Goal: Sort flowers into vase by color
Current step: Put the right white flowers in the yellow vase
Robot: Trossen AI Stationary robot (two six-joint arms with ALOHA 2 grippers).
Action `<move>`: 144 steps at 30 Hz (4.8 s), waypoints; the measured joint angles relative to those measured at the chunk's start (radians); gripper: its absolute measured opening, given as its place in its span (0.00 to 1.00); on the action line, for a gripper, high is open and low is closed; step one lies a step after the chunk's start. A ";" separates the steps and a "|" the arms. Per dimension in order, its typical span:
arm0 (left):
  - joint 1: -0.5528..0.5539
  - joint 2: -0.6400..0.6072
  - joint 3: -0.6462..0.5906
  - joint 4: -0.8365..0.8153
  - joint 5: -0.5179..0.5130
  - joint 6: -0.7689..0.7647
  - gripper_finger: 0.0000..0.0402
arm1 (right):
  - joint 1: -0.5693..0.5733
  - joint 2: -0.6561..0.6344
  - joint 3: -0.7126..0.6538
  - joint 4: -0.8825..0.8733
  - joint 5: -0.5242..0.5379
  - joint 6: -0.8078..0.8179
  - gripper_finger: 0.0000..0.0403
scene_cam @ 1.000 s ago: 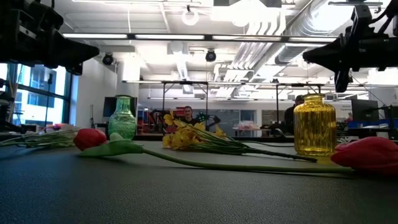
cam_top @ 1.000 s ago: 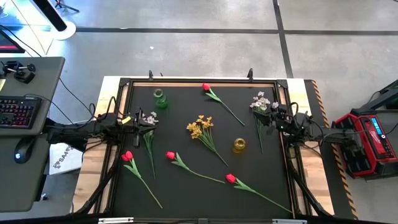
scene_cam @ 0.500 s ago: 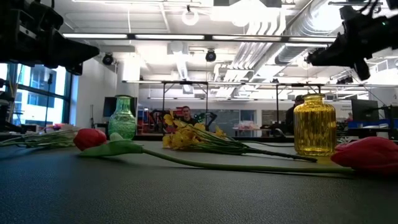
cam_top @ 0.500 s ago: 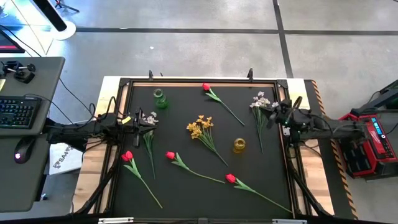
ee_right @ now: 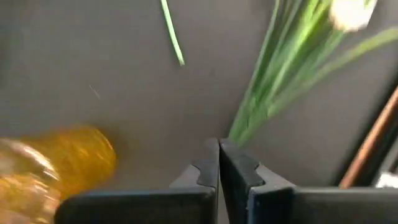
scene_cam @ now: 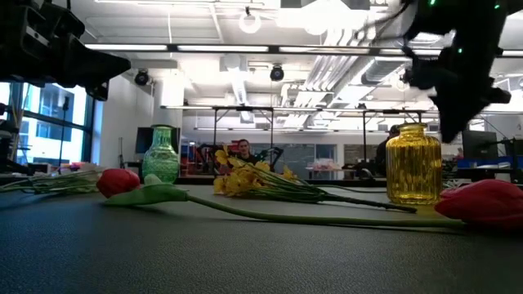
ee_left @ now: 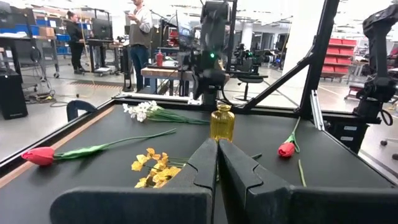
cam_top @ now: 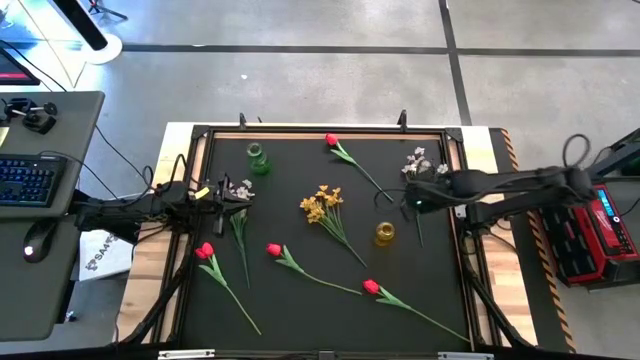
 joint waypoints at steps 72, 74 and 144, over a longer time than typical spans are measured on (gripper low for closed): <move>0.000 0.000 0.000 0.000 0.000 -0.021 0.01 | -0.079 0.149 -0.218 0.346 0.110 0.138 0.01; 0.000 0.000 0.000 0.000 0.000 -0.027 0.01 | -0.052 0.085 -0.205 0.352 0.180 0.135 0.00; 0.000 0.000 0.000 0.054 -0.082 -0.054 0.01 | 0.503 -0.104 -0.704 2.183 0.505 -0.957 0.00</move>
